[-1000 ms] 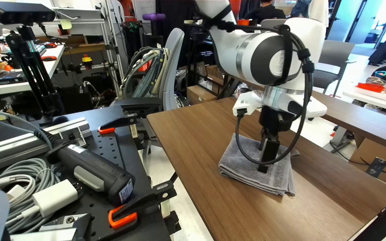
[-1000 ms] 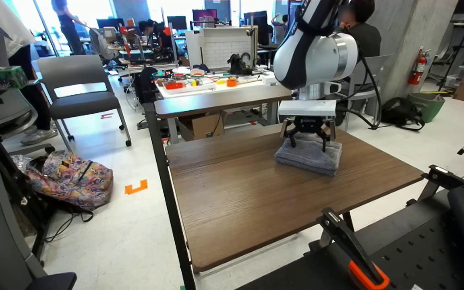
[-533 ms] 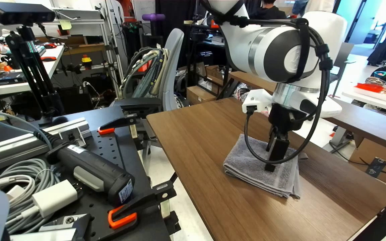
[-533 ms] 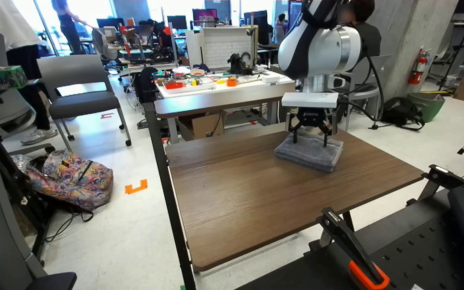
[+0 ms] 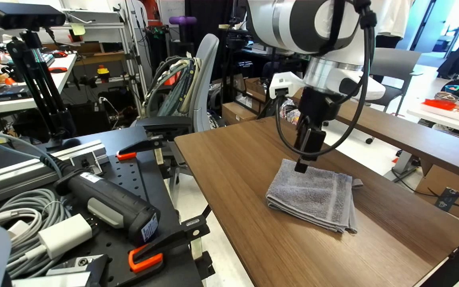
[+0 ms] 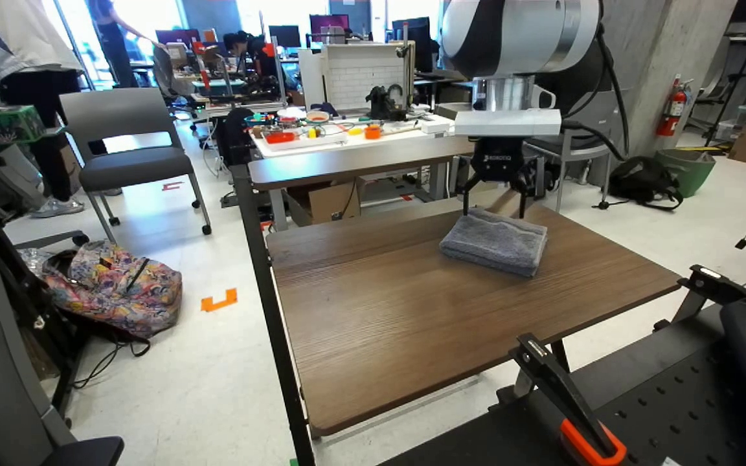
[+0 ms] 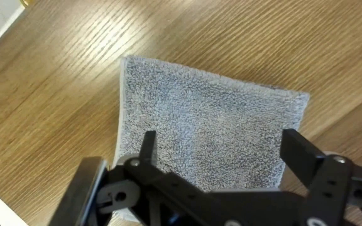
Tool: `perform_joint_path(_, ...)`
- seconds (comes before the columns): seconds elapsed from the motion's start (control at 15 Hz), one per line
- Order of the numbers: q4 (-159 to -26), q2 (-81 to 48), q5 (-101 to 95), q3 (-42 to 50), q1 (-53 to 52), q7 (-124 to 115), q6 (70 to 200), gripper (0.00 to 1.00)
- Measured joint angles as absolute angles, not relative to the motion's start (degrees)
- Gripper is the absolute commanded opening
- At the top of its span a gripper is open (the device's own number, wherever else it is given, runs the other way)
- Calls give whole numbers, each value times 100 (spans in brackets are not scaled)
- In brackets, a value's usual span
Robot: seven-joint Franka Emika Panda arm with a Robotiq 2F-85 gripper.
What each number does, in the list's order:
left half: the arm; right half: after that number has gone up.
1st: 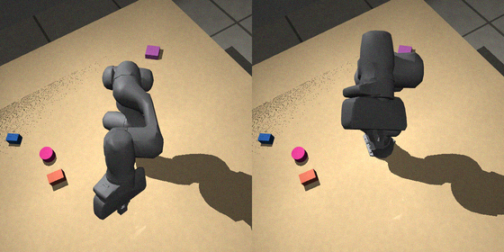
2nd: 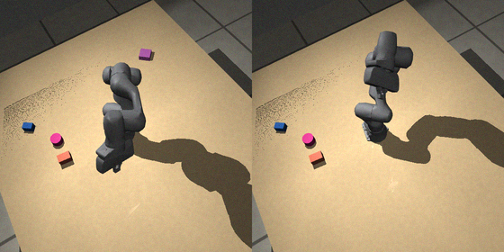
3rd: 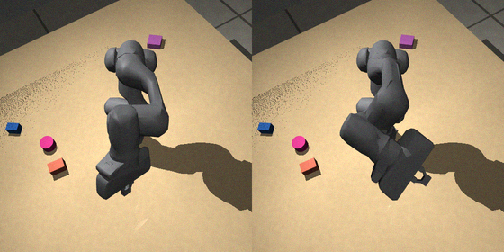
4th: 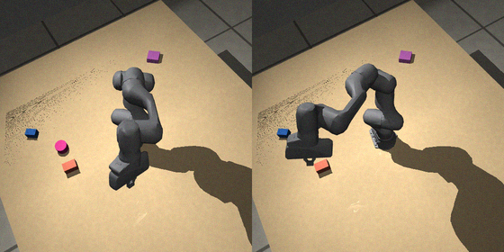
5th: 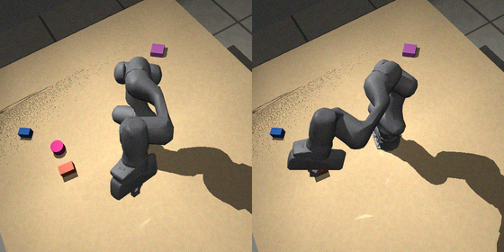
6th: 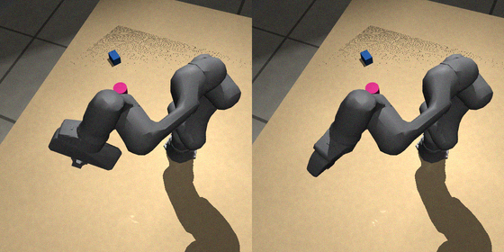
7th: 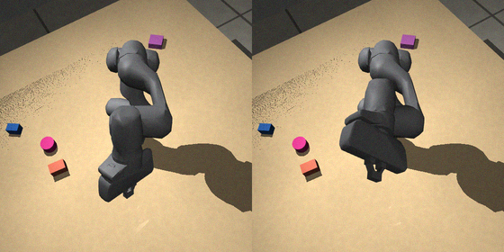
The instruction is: Move the grey towel to the right
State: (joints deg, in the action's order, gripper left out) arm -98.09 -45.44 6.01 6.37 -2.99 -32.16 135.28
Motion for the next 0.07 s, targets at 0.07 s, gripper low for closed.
perform_joint_path(0.07,-9803,-4536,601,639,-305,-3218,13528,100)
